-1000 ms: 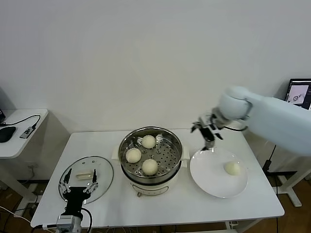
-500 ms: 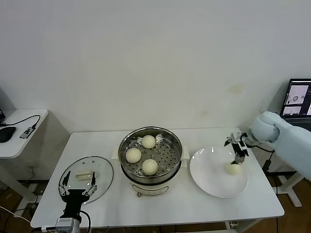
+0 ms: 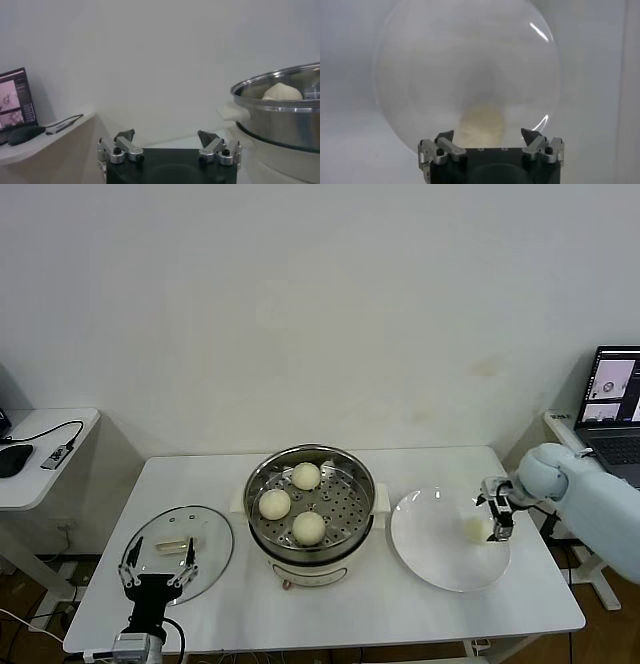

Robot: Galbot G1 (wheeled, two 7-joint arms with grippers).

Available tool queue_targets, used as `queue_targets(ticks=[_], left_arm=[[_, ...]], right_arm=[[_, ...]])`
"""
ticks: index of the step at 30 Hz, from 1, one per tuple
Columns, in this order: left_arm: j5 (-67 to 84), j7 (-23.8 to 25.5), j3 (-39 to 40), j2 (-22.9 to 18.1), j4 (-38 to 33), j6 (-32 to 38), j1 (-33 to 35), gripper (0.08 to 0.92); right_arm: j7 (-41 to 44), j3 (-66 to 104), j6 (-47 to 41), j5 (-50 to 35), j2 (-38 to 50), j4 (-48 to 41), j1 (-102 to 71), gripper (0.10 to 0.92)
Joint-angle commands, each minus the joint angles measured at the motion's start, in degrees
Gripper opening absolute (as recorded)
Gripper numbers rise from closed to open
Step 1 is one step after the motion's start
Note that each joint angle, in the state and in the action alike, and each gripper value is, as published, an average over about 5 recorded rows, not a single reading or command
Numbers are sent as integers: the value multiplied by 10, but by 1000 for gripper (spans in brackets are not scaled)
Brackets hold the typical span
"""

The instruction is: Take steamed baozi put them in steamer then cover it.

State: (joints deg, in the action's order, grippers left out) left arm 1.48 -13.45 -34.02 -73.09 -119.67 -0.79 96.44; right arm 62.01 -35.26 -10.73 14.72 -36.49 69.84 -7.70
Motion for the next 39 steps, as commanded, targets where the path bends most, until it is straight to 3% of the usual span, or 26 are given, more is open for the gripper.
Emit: queue_targets(ticks=[1,11,26,39], left_arm=[[2,0,-3,0,1,0,1,823],[3,0,-2,-2,4,0,-1,823],[5,0,-1,-8,-2,0,1,823],[7,-1,-2,-5,-12,1,0,823]], right_arm=[[-5,26,4,30,-44,-63,-30,823],[-3,25,-1,39,-44,-64,-31,790],[4,26,-3,42,-36,-41,-30,627],[31,-98,-53,-67,22,66,138,577]])
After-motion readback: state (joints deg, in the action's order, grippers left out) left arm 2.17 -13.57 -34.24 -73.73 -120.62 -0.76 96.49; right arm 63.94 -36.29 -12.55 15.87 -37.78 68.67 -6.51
